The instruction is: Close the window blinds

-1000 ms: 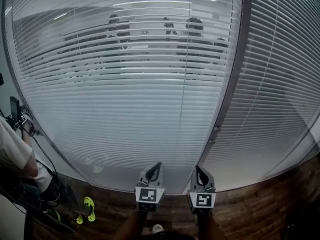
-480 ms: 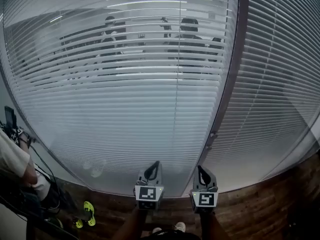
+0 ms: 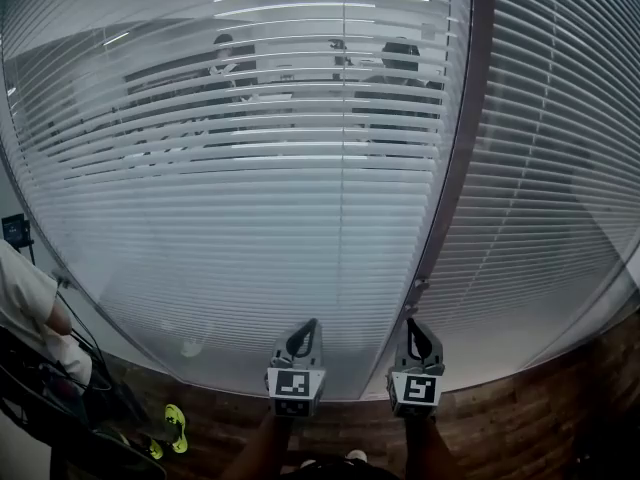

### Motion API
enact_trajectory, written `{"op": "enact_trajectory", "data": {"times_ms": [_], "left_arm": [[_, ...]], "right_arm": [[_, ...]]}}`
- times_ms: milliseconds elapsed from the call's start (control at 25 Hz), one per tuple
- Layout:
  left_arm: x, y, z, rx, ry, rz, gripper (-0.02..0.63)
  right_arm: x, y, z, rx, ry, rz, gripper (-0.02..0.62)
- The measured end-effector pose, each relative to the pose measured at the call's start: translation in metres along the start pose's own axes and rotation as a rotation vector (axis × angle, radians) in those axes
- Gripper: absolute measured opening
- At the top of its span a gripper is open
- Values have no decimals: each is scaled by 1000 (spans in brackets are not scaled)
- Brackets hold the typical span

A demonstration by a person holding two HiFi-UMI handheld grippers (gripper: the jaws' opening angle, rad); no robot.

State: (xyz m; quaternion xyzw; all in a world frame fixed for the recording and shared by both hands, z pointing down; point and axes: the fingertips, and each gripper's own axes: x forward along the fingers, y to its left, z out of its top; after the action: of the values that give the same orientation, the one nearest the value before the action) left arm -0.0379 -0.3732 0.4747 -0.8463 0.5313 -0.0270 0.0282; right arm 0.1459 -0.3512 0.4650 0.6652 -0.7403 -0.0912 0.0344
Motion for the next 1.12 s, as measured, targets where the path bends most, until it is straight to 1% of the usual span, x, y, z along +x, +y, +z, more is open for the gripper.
{"op": "enact_trajectory", "data": {"times_ms": [40,80,200,360,480,560,720,840,960,1120], "left_arm": [[2,0,0,-1,-7,4,0],[3,-1,-1,-6,-6,5,0],[7,-4,-8,-21,25,5,0],[15,-5,-27,-12,8,9,0],[24,-3,-17,-13,8,7,0],[23,-1,-9,-10,4,5,0],[9,1,-13,-11,6,5,0],[17,1,-15,-10,11,8,0],[32,1,-4,-13,9,9,0],[34,3,2,-13,9,8,0]], "right_arm": [[2,-3,2,-4,-3,0,4],[4,-6,4,-5,-5,-1,32],[11,-13,2,-3,-21,-13,52],[18,-24,-10,-3,-34,-48,63],[31,-34,2,-3,-50,-66,82],[34,-35,12,-1,-39,-75,91],[27,-26,13,-8,-37,-85,120],[37,-34,10,-5,-27,-87,123],[54,-46,19,4,-40,-86,123],[55,-47,25,18,-20,-82,123]]}}
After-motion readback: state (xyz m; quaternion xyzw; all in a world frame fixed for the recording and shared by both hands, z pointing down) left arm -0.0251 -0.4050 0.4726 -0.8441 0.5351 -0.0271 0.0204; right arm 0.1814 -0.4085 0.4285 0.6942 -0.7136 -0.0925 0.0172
